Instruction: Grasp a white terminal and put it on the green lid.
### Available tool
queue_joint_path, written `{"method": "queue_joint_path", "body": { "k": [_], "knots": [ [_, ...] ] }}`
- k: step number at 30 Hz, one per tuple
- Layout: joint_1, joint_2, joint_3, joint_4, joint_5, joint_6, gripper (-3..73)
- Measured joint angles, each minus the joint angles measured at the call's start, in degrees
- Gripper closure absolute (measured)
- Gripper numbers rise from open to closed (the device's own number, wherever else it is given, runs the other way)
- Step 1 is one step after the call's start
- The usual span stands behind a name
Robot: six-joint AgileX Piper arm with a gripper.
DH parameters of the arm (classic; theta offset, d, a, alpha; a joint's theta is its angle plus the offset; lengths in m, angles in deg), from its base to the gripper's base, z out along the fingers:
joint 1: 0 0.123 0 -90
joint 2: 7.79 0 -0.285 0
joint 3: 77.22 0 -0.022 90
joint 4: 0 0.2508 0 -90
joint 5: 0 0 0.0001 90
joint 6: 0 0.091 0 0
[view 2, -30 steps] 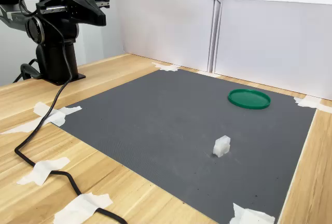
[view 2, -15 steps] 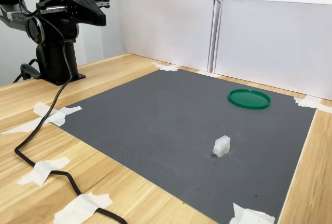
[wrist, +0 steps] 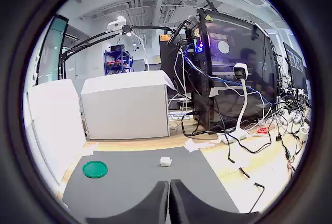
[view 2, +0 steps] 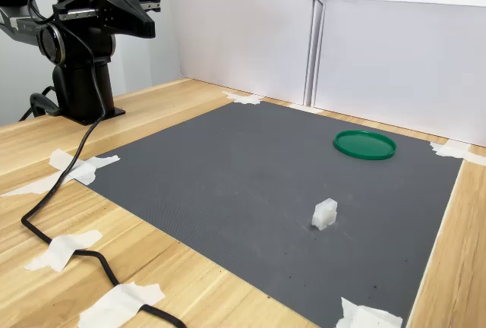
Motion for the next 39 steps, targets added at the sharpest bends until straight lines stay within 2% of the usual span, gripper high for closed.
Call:
{"method": "queue_joint_path", "body": {
  "k": [29,39],
  "knots": [
    [0.0,0.0,0.0,0.13,-0.44,-0.01,71.1],
    [0.0,3.89,-4.67,0.13,-5.5,-0.01,71.1]
  ]
}}
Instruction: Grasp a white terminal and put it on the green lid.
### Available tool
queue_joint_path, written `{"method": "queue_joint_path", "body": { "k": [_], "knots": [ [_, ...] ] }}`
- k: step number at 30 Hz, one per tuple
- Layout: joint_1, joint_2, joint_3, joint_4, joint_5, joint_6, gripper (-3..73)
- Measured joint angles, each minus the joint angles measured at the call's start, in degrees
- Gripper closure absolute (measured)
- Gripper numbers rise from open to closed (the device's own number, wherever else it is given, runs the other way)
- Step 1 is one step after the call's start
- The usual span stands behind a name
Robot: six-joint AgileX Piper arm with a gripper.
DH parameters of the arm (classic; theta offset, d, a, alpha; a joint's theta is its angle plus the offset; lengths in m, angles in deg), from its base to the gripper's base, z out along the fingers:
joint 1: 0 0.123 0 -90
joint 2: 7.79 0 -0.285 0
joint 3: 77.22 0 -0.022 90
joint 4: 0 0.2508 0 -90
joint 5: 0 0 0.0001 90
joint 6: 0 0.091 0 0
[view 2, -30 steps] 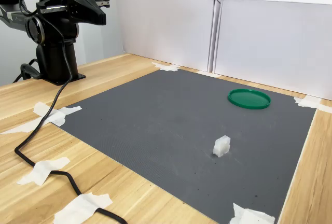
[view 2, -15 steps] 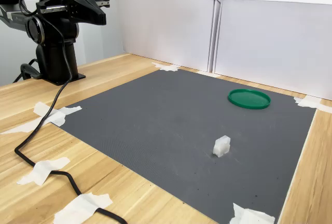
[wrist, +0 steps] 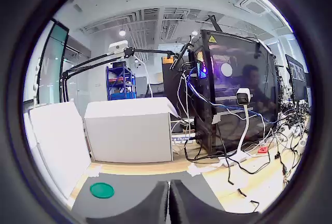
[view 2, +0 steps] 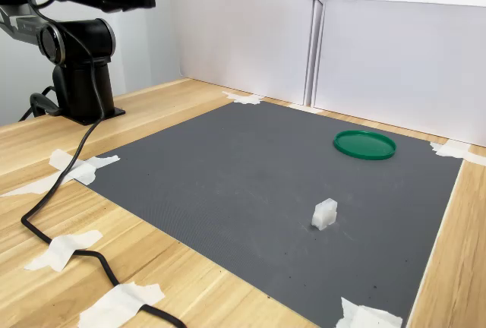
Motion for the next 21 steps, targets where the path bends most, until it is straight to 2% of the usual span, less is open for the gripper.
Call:
{"method": "queue_joint_path", "body": {
  "k": [14,21],
  "knots": [
    [0.0,17.98,-16.14,0.0,16.12,-0.45,71.1],
    [0.0,27.24,-25.13,0.0,28.29,-0.45,71.1]
  ]
}}
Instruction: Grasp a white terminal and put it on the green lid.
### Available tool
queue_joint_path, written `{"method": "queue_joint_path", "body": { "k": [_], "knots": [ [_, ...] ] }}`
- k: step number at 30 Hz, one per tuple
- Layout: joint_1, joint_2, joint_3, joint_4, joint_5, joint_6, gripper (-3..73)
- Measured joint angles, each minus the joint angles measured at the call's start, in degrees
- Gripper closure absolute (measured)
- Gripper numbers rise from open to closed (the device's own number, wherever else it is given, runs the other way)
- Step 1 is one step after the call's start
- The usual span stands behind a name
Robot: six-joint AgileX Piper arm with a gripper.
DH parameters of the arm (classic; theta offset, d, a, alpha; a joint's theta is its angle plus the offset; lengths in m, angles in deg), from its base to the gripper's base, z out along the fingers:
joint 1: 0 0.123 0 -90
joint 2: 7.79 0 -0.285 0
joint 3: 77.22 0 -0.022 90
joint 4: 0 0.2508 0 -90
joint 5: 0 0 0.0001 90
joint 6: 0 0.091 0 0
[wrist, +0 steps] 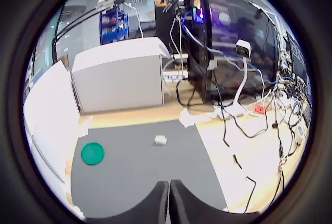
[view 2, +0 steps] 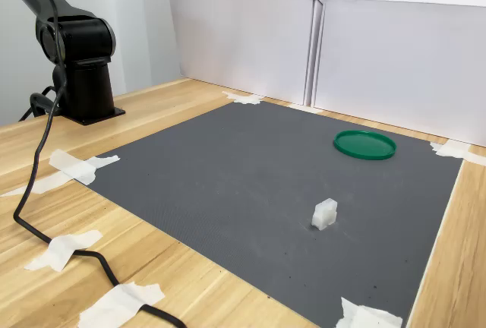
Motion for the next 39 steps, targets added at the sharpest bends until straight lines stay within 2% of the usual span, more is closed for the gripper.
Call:
{"method": "queue_joint_path", "body": {
  "k": [7,16,22,25,28,31,33,39],
  "knots": [
    [0.0,10.37,-8.41,0.0,10.47,-4.45,71.1],
    [0.0,25.53,-18.07,0.18,16.62,-16.66,71.1],
    [0.0,36.38,-27.92,0.55,22.26,-19.52,71.1],
    [0.0,41.0,-32.06,2.02,23.96,-21.09,69.0],
    [0.0,45.15,-35.56,4.21,25.31,-22.56,63.6],
    [0.0,49.14,-38.4,5.28,25.51,-24.4,53.9],
    [0.0,51.29,-39.94,5.41,25.51,-24.8,46.4],
    [0.0,57.97,-44.34,5.56,25.83,-25.09,17.4]
  ]
}}
